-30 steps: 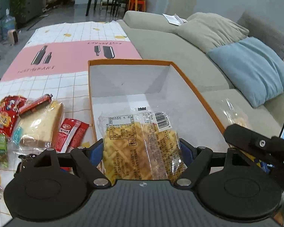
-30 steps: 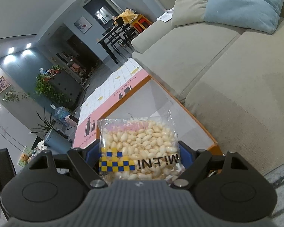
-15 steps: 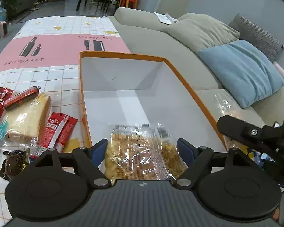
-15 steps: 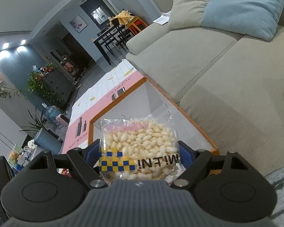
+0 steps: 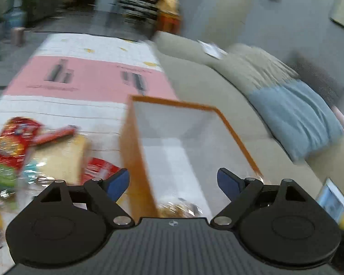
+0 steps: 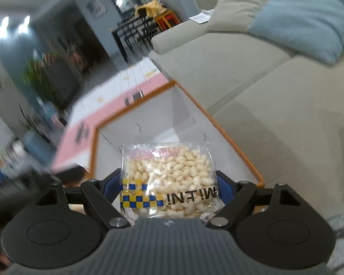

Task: Organize snacks
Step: 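Carry both bags over the orange box and open both grippers to drop them, then move the right gripper to the chocolate candy and grasp it while the left gripper grasps a candy bag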

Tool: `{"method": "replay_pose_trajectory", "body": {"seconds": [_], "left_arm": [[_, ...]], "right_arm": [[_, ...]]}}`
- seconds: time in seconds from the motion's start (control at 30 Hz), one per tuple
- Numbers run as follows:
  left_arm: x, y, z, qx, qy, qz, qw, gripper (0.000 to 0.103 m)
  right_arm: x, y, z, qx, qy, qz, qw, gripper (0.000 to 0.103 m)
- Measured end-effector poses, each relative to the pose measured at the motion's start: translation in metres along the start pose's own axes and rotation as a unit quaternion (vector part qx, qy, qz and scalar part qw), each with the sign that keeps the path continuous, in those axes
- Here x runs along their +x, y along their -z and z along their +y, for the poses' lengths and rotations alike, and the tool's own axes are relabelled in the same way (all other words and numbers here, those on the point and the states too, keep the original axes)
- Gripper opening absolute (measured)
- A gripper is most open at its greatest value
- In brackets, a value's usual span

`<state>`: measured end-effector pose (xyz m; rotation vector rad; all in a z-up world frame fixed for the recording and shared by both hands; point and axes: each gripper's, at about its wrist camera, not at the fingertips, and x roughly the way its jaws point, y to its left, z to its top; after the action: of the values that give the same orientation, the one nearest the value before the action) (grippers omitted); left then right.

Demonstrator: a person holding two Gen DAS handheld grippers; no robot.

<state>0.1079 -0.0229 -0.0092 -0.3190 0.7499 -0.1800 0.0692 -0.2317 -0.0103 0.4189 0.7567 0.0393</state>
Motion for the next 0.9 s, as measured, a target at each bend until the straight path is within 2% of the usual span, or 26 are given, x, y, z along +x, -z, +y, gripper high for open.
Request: {"method": "replay_pose_trajectory", "body": {"seconds": [0.07, 0.17, 0.27, 0.43, 0.53, 0.6, 0.7, 0.83, 0.9], "left_arm": [[-0.005, -0.003, 0.008, -0.022, -0.012, -0.011, 0.9996, 0.101], [-0.008, -0.006, 0.017, -0.026, -0.014, -0.006, 0.9995, 0.101], [-0.013, -0.007, 0.023, -0.027, -0.029, -0.012, 0.9991, 0.101], [-0.019, -0.01, 0.027, -0.021, -0.032, -0.015, 0.9991, 0.101], [-0.022, -0.01, 0.028, -0.015, -0.026, -0.015, 0.9994, 0.101], [-0.024, -0.009, 0.028, -0.01, -0.023, -0.016, 0.9996, 0.101], [-0.026, -0.01, 0.029, -0.013, -0.026, -0.016, 0.9994, 0.101], [-0.03, -0.011, 0.031, -0.011, -0.028, -0.015, 0.9994, 0.101], [-0.034, -0.01, 0.032, -0.006, -0.032, -0.013, 0.9994, 0.1]], "right_arm": [[0.008, 0.002, 0.013, -0.054, 0.029, 0.0, 0.998, 0.081], [0.024, 0.007, 0.029, -0.117, 0.069, 0.013, 0.991, 0.081], [0.044, 0.014, 0.041, -0.169, 0.124, 0.036, 0.977, 0.081], [0.069, 0.026, 0.05, -0.231, 0.2, 0.073, 0.949, 0.079], [0.069, 0.028, 0.05, -0.245, 0.224, 0.069, 0.941, 0.091], [0.058, 0.029, 0.051, -0.239, 0.212, 0.049, 0.946, 0.097], [0.041, 0.025, 0.048, -0.212, 0.165, 0.025, 0.963, 0.098], [0.032, 0.025, 0.046, -0.199, 0.181, 0.013, 0.963, 0.098], [0.027, 0.024, 0.042, -0.163, 0.15, 0.016, 0.975, 0.098]]}}
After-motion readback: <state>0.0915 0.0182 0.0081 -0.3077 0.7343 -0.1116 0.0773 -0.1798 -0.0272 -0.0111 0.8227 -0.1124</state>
